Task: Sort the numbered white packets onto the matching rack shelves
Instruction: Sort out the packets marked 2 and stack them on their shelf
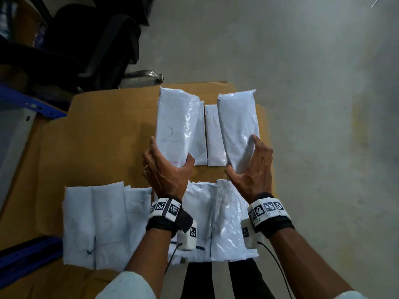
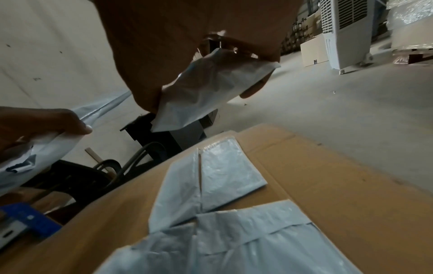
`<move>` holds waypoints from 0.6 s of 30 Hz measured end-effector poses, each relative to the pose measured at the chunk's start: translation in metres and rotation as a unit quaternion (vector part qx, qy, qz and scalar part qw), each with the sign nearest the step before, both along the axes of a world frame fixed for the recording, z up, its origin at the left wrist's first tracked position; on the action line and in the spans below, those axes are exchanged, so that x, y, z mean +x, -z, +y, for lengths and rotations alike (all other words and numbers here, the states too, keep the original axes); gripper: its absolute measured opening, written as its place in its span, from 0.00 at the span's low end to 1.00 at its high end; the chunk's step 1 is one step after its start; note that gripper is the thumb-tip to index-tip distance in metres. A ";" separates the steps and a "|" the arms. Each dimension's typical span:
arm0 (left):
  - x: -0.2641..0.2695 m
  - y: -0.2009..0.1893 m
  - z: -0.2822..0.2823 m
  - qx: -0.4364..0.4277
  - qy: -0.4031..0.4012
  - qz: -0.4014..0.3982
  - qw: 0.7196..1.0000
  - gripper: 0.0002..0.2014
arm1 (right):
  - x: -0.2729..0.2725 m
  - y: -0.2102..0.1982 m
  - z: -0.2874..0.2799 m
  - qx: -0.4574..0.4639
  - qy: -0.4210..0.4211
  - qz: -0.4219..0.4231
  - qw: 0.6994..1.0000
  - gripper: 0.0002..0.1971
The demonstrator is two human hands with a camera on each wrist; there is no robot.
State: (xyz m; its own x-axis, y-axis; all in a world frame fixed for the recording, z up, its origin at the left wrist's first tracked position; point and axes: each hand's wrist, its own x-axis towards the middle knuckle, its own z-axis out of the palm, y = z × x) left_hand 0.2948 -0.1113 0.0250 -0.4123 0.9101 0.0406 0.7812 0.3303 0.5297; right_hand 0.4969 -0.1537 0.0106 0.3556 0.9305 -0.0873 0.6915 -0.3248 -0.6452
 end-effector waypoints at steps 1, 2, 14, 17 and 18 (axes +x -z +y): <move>-0.002 -0.016 -0.007 0.008 -0.001 -0.007 1.000 0.52 | -0.005 -0.016 -0.006 0.013 0.008 0.007 1.000 0.52; -0.005 -0.033 -0.013 0.018 -0.004 -0.013 1.000 0.51 | -0.010 -0.033 -0.012 0.026 0.016 0.014 0.999 0.52; -0.046 -0.229 -0.073 0.123 -0.015 -0.083 0.989 0.51 | -0.074 -0.222 -0.079 0.146 0.060 0.046 0.986 0.48; -0.052 -0.257 -0.096 0.156 -0.009 -0.090 0.984 0.51 | -0.083 -0.248 -0.093 0.185 0.070 0.058 0.978 0.48; -0.054 -0.264 -0.105 0.164 -0.007 -0.092 0.982 0.51 | -0.086 -0.255 -0.099 0.193 0.075 0.060 0.977 0.49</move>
State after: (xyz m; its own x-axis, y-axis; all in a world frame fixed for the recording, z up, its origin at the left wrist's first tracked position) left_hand 0.2406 -0.2160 0.2894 -0.4520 0.8550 0.2544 0.6586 0.1275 0.7416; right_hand 0.4109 -0.2524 0.2654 0.4987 0.8410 0.2099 0.5674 -0.1338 -0.8125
